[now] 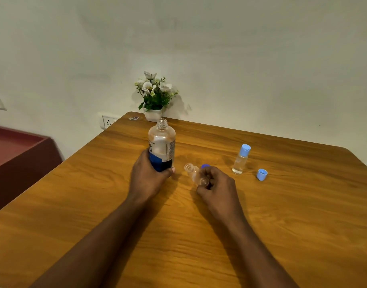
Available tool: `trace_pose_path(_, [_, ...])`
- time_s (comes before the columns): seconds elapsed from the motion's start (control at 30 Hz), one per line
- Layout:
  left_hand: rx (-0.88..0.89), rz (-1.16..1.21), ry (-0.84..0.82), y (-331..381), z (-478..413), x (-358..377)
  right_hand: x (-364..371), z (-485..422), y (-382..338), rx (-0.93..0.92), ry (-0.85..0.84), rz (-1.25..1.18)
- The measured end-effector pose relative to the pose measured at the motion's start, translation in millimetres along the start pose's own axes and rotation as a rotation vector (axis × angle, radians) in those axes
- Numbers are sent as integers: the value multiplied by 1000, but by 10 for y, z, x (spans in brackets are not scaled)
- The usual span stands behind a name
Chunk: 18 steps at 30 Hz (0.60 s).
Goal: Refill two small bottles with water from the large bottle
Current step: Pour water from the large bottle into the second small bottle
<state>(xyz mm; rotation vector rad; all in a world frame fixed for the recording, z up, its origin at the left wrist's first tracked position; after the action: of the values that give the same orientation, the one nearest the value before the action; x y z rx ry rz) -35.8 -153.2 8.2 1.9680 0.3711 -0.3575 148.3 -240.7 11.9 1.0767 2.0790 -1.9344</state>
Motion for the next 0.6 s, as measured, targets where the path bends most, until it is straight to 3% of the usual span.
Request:
trace_pose_path(0.27, [47,-74,-19,1,-57,-42,-30,5,-13,-22,-12,-55])
trace_pose_path(0.6, [259,-267,29,82,-114,-232,-90,40,-72,-34,-1,-99])
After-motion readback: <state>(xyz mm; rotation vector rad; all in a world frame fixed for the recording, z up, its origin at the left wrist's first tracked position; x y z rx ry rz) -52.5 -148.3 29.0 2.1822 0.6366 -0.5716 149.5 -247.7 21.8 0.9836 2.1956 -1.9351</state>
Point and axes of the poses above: each hand's wrist, its own z-axis away from the middle knuckle, its own x-axis out of the palm, y = z × x, the point moved 5 cm from there along -z, towards the middle knuckle, and after that the axes turned 9 degrees about x, right-handed, at the moved point
